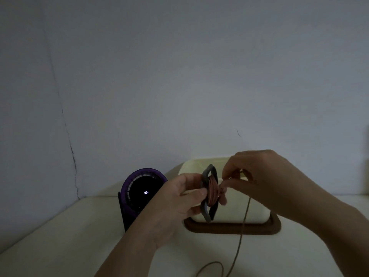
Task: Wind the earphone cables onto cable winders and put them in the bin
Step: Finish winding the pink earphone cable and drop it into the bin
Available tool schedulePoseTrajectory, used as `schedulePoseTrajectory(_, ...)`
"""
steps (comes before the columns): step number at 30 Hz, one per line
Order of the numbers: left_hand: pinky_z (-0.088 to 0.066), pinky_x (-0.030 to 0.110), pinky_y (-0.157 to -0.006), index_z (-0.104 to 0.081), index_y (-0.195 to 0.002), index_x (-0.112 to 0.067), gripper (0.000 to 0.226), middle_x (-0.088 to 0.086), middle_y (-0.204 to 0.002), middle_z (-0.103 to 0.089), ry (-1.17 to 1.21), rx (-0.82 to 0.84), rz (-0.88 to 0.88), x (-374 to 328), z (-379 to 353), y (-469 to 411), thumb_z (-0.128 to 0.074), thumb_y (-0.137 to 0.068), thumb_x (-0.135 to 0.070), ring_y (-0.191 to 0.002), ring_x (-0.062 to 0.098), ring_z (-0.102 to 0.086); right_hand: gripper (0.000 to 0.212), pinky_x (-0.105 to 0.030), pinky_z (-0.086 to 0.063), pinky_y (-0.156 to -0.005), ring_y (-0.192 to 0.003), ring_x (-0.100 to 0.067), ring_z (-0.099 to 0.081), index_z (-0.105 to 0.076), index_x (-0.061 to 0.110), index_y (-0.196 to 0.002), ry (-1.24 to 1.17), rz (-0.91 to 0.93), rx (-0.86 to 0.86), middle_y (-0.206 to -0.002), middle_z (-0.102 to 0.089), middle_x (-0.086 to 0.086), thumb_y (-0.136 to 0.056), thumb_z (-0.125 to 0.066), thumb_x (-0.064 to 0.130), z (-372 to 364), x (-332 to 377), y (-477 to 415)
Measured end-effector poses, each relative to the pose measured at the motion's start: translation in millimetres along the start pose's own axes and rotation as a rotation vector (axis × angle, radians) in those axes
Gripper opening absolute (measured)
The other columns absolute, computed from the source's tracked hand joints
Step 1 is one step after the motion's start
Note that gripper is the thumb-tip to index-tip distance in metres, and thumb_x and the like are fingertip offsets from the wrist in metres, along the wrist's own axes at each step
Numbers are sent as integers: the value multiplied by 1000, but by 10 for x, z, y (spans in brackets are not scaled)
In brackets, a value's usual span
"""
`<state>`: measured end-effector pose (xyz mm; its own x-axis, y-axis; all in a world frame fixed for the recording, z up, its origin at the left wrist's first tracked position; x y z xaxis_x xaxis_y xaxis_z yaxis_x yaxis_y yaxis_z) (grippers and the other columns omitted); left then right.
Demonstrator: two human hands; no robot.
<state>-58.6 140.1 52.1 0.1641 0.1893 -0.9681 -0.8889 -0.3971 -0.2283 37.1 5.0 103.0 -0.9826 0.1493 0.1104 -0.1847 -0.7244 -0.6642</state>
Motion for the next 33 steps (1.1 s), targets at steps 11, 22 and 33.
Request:
schedulePoseTrajectory(11,-45,37,-98,-71,-109,0,38,14,-108,-72,478,-40,92,-4,113,-40,-57,-75,-11,-92,18,-70,17,-4,-38,-63,-73,14,-52,-61,38,-74,-199,31,24,-72,-54,41,-85,-64,26,175,115,23)
schedulePoseTrajectory(22,-57,23,-67,-71,-101,-5,28,7,-91,-75,375,-98,57,7,-10,-31,-58,-76,-11,-75,12,-71,13,-7,-39,-66,-76,18,-49,-57,42,-70,-141,14,84,-69,-54,38,-83,-58,39,177,243,64)
schedulePoseTrajectory(33,-50,29,-81,-57,-111,-16,19,-1,-92,-76,124,-99,6,2,-146,19,-56,-93,-16,-86,11,-70,14,-6,-37,-56,-58,12,-50,-57,33,-74,-194,-35,54,-56,-49,42,-88,-55,31,161,207,56)
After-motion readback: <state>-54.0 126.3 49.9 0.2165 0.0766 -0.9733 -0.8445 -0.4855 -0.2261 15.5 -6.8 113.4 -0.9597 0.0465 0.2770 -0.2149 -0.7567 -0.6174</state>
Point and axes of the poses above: each hand's wrist, its own y-axis away from the middle knuckle, its own z-axis out of the back of the hand, x = y × z, the point moved 4 cm from there along -y, towards the middle knuckle
